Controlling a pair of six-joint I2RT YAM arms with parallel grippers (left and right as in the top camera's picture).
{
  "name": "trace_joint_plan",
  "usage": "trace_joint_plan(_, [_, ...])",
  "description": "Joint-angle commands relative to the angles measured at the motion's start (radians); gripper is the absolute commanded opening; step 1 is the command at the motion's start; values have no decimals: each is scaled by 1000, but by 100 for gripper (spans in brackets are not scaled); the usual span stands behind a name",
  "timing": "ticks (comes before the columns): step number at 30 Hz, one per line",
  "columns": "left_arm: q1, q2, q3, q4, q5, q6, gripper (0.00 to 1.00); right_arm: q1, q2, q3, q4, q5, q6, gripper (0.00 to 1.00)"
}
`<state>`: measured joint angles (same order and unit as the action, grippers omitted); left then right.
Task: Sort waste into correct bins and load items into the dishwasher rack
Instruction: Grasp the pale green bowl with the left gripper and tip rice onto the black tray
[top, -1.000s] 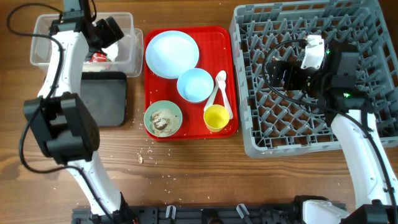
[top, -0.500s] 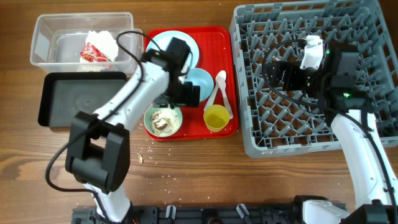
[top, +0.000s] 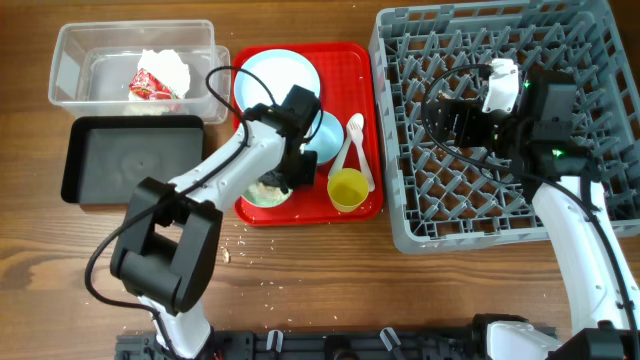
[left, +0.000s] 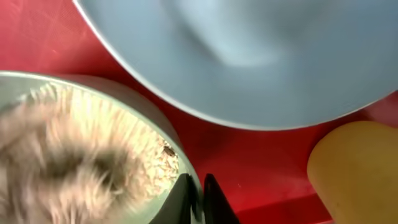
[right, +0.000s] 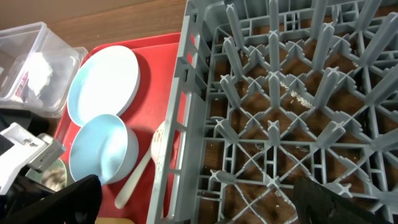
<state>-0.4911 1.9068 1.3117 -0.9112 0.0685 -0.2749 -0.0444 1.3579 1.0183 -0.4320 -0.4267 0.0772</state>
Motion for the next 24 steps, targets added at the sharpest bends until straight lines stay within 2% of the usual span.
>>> trace_joint_plan(1, [0, 3, -15, 6, 12, -2, 4, 5, 5, 21, 1, -24, 1, 100])
trace_joint_plan(7, [107, -71, 190, -188, 44, -2, 4, 5, 5, 21, 1, -24, 2, 100])
trace_joint_plan(11, [288, -130, 227, -208, 120, 10, 4, 5, 5, 21, 1, -25, 4, 100])
trace_joint_plan(17, [653, -132, 227, -181, 392, 158, 4, 5, 5, 21, 8, -51, 3, 100])
trace_joint_plan(20, [869, -102, 225, -157, 651, 277, 4, 5, 5, 21, 13, -58, 1, 100])
trace_joint_plan(24, [1022, -18, 224, -140, 862, 328, 4, 5, 5, 21, 16, -58, 1, 100])
